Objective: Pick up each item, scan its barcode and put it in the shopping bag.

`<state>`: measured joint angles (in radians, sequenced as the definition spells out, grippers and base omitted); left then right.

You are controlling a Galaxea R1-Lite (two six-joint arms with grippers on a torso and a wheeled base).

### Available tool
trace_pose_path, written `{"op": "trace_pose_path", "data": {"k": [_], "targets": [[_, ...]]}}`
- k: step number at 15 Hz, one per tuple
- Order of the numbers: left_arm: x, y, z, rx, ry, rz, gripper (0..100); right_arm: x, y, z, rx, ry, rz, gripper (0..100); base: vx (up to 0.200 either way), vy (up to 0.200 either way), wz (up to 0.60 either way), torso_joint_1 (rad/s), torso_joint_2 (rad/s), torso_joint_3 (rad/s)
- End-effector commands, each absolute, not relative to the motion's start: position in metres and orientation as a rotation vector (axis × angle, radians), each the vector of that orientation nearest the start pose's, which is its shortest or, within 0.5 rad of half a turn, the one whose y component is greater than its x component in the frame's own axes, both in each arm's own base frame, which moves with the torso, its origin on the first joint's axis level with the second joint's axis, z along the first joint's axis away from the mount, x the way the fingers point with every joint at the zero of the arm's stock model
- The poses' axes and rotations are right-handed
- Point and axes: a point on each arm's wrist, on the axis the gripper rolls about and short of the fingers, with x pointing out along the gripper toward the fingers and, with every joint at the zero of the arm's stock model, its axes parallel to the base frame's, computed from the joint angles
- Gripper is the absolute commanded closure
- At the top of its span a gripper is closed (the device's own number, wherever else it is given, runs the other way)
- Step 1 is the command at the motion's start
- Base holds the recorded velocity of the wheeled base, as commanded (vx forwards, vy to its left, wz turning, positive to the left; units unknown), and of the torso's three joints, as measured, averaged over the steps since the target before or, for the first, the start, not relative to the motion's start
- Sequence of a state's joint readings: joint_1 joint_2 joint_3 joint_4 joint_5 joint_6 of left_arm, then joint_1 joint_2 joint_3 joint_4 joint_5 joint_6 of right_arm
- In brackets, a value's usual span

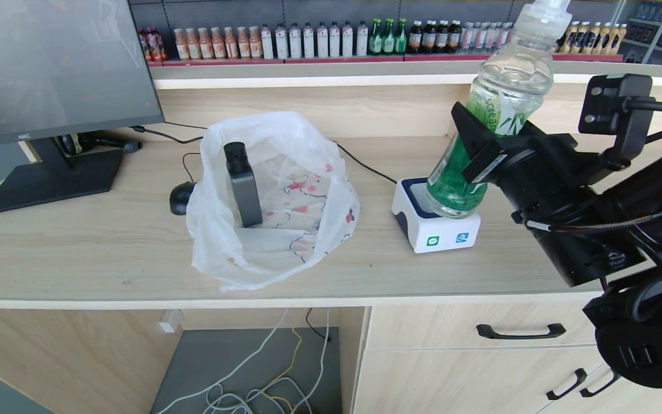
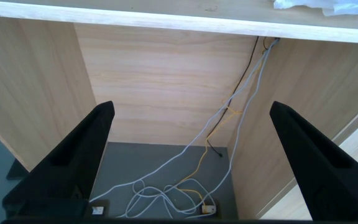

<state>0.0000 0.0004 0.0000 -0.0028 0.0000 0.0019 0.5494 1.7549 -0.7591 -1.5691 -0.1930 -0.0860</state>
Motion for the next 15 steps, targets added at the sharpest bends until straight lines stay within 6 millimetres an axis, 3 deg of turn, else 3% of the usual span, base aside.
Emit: {"op": "trace_pose_path", "data": {"k": [1, 15], "targets": [[-0.0228, 0.0000, 0.0758, 0.000, -0.003, 0.000, 0, 0.2609, 0.1551, 0.2421, 0.126, -0.545, 0.325, 100, 0.000, 0.200, 0.00, 0.002, 0.00, 0.002], [-0.0228, 0.0000, 0.0758, 0.000, -0.003, 0.000, 0, 0.2618, 0.1508, 0.2443, 0.129, -0.552, 0.313, 100, 0.000, 0.200, 0.00, 0.001, 0.00, 0.000]]}}
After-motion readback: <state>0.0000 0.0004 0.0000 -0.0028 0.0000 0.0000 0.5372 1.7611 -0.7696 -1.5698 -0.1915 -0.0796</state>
